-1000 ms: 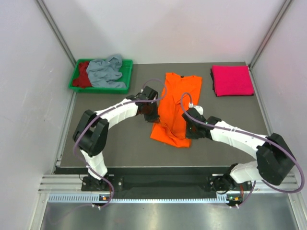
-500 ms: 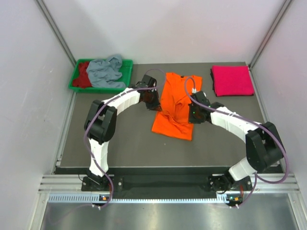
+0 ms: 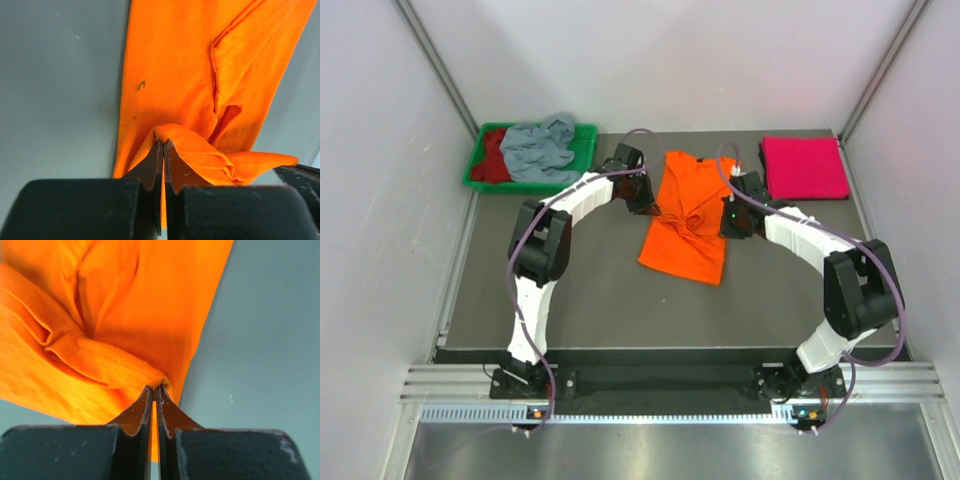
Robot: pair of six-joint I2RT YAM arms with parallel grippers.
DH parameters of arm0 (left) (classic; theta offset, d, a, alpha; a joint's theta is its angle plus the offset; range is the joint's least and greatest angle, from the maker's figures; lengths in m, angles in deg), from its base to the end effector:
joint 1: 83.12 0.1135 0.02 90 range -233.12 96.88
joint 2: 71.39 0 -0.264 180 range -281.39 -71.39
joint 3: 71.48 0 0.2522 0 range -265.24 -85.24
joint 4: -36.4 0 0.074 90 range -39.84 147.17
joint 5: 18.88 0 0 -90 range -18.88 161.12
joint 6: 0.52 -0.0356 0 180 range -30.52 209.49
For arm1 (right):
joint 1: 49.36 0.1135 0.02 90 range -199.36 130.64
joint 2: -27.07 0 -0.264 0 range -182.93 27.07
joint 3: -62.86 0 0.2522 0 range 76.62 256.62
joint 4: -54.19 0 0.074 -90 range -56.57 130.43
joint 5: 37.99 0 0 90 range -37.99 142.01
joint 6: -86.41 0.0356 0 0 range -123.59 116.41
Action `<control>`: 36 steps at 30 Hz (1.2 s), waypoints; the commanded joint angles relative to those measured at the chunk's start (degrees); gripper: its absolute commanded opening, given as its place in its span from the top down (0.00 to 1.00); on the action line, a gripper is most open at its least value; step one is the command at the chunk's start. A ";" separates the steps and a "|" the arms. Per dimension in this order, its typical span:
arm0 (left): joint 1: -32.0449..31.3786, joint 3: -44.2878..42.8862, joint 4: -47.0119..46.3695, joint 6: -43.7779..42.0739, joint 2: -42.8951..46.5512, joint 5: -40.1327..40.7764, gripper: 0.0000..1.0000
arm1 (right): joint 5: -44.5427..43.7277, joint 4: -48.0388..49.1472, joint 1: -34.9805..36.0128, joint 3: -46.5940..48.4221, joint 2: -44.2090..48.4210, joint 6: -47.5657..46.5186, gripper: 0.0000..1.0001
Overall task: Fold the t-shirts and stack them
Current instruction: Fold the tshirt
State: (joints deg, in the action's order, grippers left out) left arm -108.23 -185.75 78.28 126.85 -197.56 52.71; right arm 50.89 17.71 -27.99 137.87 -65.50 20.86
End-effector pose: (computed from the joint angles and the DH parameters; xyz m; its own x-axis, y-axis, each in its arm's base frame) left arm 0.4355 -0.2165 0.1877 -0.9275 -0.2013 -0.3150 0.0109 0.8277 -0.5611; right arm 0.3137 0.1220 0.2124 -0.8325 0.1186 -0.5411 -0.0099 0.9735 0.2286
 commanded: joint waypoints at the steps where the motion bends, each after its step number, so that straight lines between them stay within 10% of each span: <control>1: 0.84 -3.20 -4.82 0.60 -0.92 -2.06 1.00 | 2.34 3.65 -2.11 5.01 -1.55 -1.59 1.00; 36: 2.51 -5.40 -12.74 4.38 -6.46 5.22 1.00 | -0.35 3.65 -6.34 15.56 -15.00 -2.66 1.00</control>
State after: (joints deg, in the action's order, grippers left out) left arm -106.39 -188.76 68.30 131.40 -204.66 55.33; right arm 53.73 19.72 -33.44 150.79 -80.39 17.51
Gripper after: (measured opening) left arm 0.012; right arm 0.009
